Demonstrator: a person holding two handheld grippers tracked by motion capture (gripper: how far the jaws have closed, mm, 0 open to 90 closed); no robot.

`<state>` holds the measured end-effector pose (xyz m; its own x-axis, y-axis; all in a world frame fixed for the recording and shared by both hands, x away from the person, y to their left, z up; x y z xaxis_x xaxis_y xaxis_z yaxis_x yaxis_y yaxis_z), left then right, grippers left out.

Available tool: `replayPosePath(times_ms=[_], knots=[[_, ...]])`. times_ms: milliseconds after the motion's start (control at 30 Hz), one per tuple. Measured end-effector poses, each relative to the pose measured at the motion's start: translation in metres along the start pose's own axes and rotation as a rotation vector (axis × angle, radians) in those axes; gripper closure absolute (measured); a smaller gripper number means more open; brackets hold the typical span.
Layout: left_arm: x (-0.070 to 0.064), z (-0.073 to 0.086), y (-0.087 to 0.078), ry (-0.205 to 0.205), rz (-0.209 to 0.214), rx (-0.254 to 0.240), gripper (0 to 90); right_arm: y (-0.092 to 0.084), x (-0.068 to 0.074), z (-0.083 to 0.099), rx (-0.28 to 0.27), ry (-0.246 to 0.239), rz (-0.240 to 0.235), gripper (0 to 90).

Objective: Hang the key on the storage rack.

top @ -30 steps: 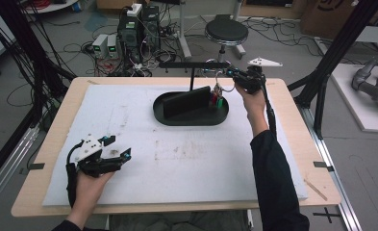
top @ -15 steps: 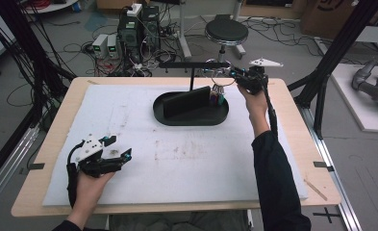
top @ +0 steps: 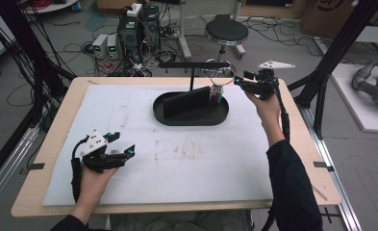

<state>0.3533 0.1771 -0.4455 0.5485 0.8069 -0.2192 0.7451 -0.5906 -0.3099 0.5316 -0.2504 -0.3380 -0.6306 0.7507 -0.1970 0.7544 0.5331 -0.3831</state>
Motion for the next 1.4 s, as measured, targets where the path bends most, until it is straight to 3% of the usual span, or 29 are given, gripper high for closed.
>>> replayPosePath(times_ms=[133, 233, 333, 467, 667, 967, 1100, 1400], knots=[[-0.001, -0.006, 0.005, 0.002, 0.009, -0.011, 23.3, -0.027, 0.004, -0.004, -0.063, -0.007, 0.008, 47.7], [-0.002, -0.01, 0.008, 0.005, 0.013, -0.014, 23.3, -0.045, 0.008, -0.002, -0.067, 0.028, -0.018, 44.6], [-0.003, -0.013, 0.012, 0.015, 0.014, -0.012, 23.3, -0.062, 0.015, 0.0, -0.084, 0.023, -0.018, 43.8], [-0.005, -0.02, 0.011, 0.019, 0.028, -0.028, 23.3, -0.082, 0.028, 0.008, -0.097, 0.008, -0.019, 43.0], [0.0, -0.025, 0.006, 0.017, 0.02, -0.038, 23.3, -0.106, 0.041, 0.029, -0.115, 0.031, -0.011, 40.5], [0.009, -0.024, -0.007, 0.018, -0.018, -0.048, 23.2, -0.114, 0.055, 0.077, -0.133, 0.064, 0.055, 37.0], [0.012, -0.023, -0.011, 0.021, -0.028, -0.046, 23.3, -0.108, 0.059, 0.1, -0.083, 0.066, 0.053, 36.7], [0.011, -0.019, -0.012, 0.072, -0.032, -0.021, 23.3, -0.104, 0.061, 0.12, -0.041, 0.043, 0.08, 34.7]])
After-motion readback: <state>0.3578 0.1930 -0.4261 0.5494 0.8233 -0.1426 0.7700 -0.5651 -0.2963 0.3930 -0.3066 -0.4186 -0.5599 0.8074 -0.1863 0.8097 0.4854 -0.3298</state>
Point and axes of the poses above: each handheld gripper's, and its own axes: y roughly forward along the jaws, z roughly out of its underside, x roughly to its left, the point moved 7 cm from there along y, roughly forward along the jaws, and after that the axes turned 14 degrees about -y, right-handed, at the moved point
